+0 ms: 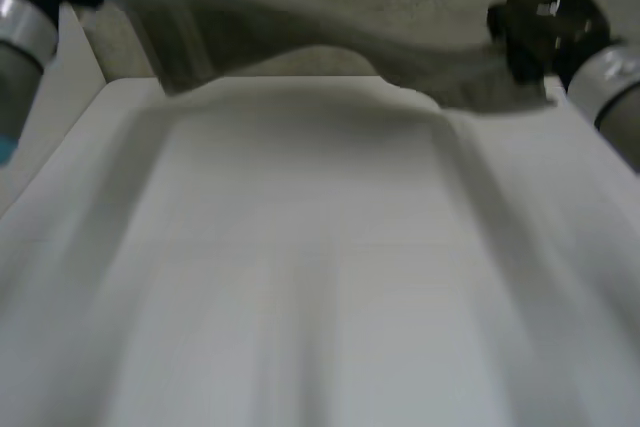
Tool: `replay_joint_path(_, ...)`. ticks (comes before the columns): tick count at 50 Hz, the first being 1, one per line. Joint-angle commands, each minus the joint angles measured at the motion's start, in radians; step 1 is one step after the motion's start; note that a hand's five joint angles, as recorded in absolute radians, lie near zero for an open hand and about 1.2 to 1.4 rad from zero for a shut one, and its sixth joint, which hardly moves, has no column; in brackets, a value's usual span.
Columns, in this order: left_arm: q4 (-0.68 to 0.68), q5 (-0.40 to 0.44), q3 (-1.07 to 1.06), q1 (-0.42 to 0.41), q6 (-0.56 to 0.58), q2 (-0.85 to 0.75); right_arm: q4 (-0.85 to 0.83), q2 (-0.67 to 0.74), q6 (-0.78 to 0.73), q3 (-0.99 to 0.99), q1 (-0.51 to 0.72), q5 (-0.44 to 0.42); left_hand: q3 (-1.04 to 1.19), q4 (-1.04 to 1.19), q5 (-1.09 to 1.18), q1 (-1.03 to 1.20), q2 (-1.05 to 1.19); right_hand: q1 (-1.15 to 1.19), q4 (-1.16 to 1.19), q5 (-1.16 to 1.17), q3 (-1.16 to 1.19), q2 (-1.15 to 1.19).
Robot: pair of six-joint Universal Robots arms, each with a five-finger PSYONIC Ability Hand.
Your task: Fold the towel.
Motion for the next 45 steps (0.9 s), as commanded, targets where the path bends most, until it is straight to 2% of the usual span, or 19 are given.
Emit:
replay_joint_path(1, 0.138, 0.115, -0.367, 0.036, 0.007, 0.060, -0.001, -0.023, -0.020, 0.197, -0.058, -0.051, -0.058, -0.066, 0.070, 0.090, 0.055, 0.064, -0.076, 0.050, -0.053, 0.077)
replay_joint_path(3, 0.160, 0.138, -0.484, 0.047, 0.023, 0.064, 0.001, -0.023, -0.020, 0.231, -0.065, -0.072, -0.058, -0.066, 0.070, 0.090, 0.055, 0.064, -0.076, 0.050, -0.053, 0.077)
replay_joint_path(9, 0.150, 0.150, -0.623, 0.102, 0.044, 0.093, 0.016, -0.039, -0.040, 0.384, -0.071, -0.110, -0.058, -0.066, 0.070, 0.090, 0.055, 0.064, -0.076, 0.050, -0.053, 0.077)
replay_joint_path(15, 0.114, 0.198, -0.777, 0.128, 0.040, 0.265, 0.120, -0.220, -0.026, 0.481, -0.147, -0.111, -0.058, -0.066, 0.070, 0.090, 0.055, 0.064, -0.076, 0.050, -0.053, 0.077)
replay_joint_path(18, 0.095, 0.210, -0.810, 0.140, 0.032, 0.327, 0.187, -0.279, -0.019, 0.486, -0.167, -0.113, -0.058, -0.066, 0.070, 0.090, 0.055, 0.064, -0.076, 0.050, -0.053, 0.077)
replay_joint_path(19, 0.057, 0.221, -0.840, 0.160, 0.024, 0.418, 0.261, -0.335, -0.007, 0.483, -0.182, -0.124, -0.058, -0.066, 0.070, 0.090, 0.055, 0.064, -0.076, 0.050, -0.053, 0.077)
replay_joint_path(20, 0.014, 0.224, -0.857, 0.172, 0.011, 0.496, 0.262, -0.336, -0.006, 0.483, -0.183, -0.124, -0.058, -0.066, 0.070, 0.090, 0.055, 0.064, -0.076, 0.050, -0.053, 0.077)
replay_joint_path(23, -0.052, 0.227, -0.857, 0.192, -0.037, 0.578, 0.332, -0.400, 0.006, 0.463, -0.206, -0.145, -0.058, -0.066, 0.070, 0.090, 0.055, 0.064, -0.076, 0.050, -0.053, 0.077)
replay_joint_path(27, -0.077, 0.236, -0.851, 0.206, -0.086, 0.583, 0.342, -0.415, 0.007, 0.397, -0.252, -0.200, -0.058, -0.066, 0.070, 0.090, 0.055, 0.064, -0.076, 0.050, -0.053, 0.077)
replay_joint_path(31, -0.069, 0.250, -0.828, 0.217, -0.101, 0.526, 0.342, -0.337, 0.006, 0.342, -0.261, -0.222, -0.058, -0.066, 0.070, 0.090, 0.055, 0.064, -0.076, 0.050, -0.053, 0.077)
replay_joint_path(32, -0.069, 0.250, -0.828, 0.217, -0.101, 0.526, 0.345, -0.272, 0.003, 0.313, -0.258, -0.220, -0.058, -0.066, 0.070, 0.090, 0.055, 0.064, -0.076, 0.050, -0.053, 0.077)
replay_joint_path(33, -0.064, 0.248, -0.809, 0.216, -0.098, 0.467, 0.349, -0.198, -0.008, 0.275, -0.249, -0.216, -0.058, -0.066, 0.070, 0.090, 0.055, 0.064, -0.076, 0.050, -0.053, 0.077)
replay_joint_path(34, -0.060, 0.247, -0.778, 0.208, -0.095, 0.408, 0.349, -0.198, -0.008, 0.274, -0.249, -0.216, -0.058, -0.066, 0.070, 0.090, 0.055, 0.064, -0.076, 0.050, -0.053, 0.077)
replay_joint_path(36, -0.061, 0.241, -0.738, 0.200, -0.092, 0.352, 0.357, -0.091, -0.026, 0.205, -0.235, -0.196, -0.058, -0.066, 0.070, 0.090, 0.055, 0.064, -0.076, 0.050, -0.053, 0.077)
replay_joint_path(40, -0.064, 0.236, -0.666, 0.196, -0.083, 0.238, 0.362, 0.006, -0.071, 0.135, -0.200, -0.145, -0.058, -0.066, 0.070, 0.090, 0.055, 0.064, -0.076, 0.050, -0.053, 0.077)
replay_joint_path(45, -0.072, 0.198, -0.470, 0.122, -0.055, 0.014, 0.349, 0.111, -0.115, 0.035, -0.137, -0.093, -0.058, -0.066, 0.070, 0.090, 0.055, 0.064, -0.076, 0.050, -0.053, 0.077)
